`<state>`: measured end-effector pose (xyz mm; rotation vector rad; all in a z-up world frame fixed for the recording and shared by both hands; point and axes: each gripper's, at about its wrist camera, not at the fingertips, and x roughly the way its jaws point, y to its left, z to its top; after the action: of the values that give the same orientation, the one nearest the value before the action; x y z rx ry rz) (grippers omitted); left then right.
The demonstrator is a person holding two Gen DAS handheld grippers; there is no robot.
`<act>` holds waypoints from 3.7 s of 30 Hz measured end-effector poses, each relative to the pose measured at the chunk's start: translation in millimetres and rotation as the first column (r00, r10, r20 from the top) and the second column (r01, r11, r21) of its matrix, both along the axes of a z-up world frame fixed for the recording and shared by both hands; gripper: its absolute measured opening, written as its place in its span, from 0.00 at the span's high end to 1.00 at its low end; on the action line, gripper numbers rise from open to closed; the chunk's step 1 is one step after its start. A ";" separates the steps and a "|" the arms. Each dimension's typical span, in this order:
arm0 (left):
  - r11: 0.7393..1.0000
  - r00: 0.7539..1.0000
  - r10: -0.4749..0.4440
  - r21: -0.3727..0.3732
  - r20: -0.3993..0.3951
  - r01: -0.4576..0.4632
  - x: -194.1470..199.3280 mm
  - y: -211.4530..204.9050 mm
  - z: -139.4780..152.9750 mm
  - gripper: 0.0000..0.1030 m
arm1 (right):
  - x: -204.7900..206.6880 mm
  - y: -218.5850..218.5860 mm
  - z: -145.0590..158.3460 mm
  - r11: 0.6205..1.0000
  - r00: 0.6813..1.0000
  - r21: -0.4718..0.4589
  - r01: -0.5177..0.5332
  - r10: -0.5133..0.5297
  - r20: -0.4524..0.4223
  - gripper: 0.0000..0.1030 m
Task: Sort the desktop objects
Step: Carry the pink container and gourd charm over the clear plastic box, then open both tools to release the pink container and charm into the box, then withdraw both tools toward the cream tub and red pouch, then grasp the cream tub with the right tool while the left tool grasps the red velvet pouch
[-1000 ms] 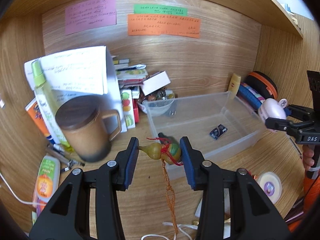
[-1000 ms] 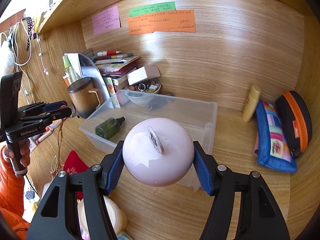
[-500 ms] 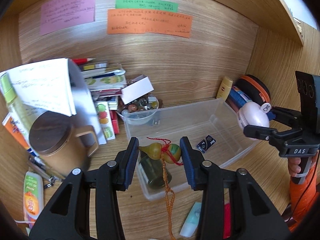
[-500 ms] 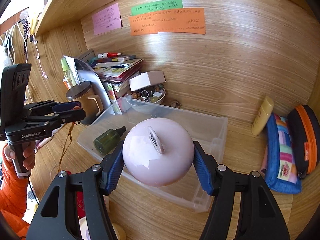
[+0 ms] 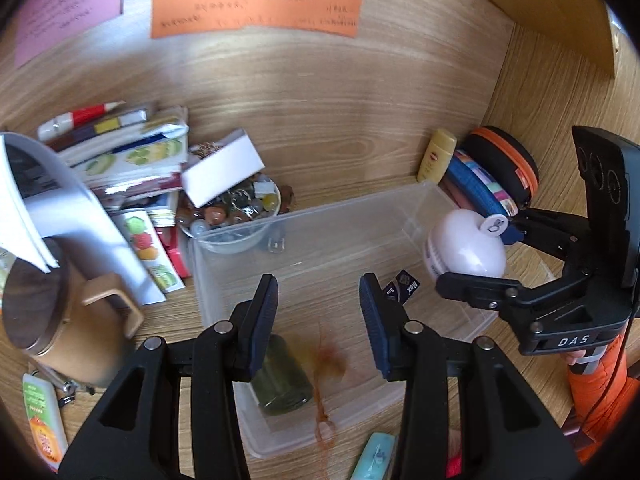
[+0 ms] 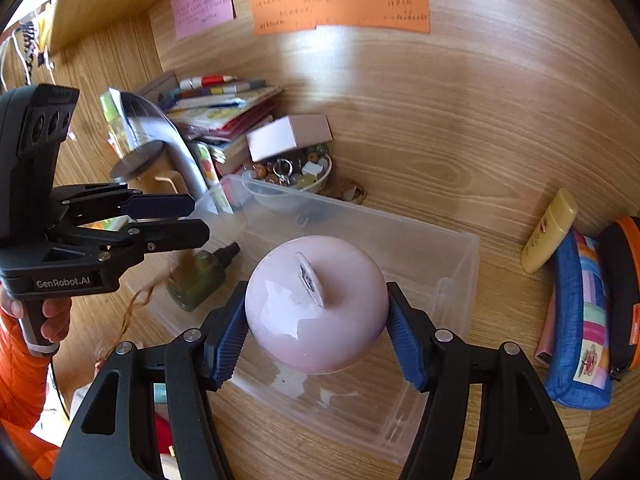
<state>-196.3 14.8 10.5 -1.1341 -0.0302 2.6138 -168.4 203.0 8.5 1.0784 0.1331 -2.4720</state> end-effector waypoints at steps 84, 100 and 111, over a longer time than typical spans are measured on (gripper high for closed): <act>0.984 0.984 0.147 -0.085 -0.097 -0.155 132.8 -10.9 -0.3 0.03 | 143.3 -11.0 9.4 0.981 0.981 0.191 0.016 0.022 -0.192 0.13; 0.980 0.982 0.183 -0.073 -0.045 -0.186 163.1 -4.7 -25.5 0.03 | 181.3 -25.1 -25.4 0.985 0.991 0.147 -0.087 0.101 -0.093 0.13; 0.982 0.985 0.168 -0.081 -0.034 -0.170 171.3 2.9 -29.8 0.03 | 162.9 -38.1 -59.6 0.987 0.997 0.140 -0.080 0.079 0.010 0.13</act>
<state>-25.0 17.7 -19.3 -1.1717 -0.0116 2.8039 -5.5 164.9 -51.1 1.1128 0.3472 -2.4186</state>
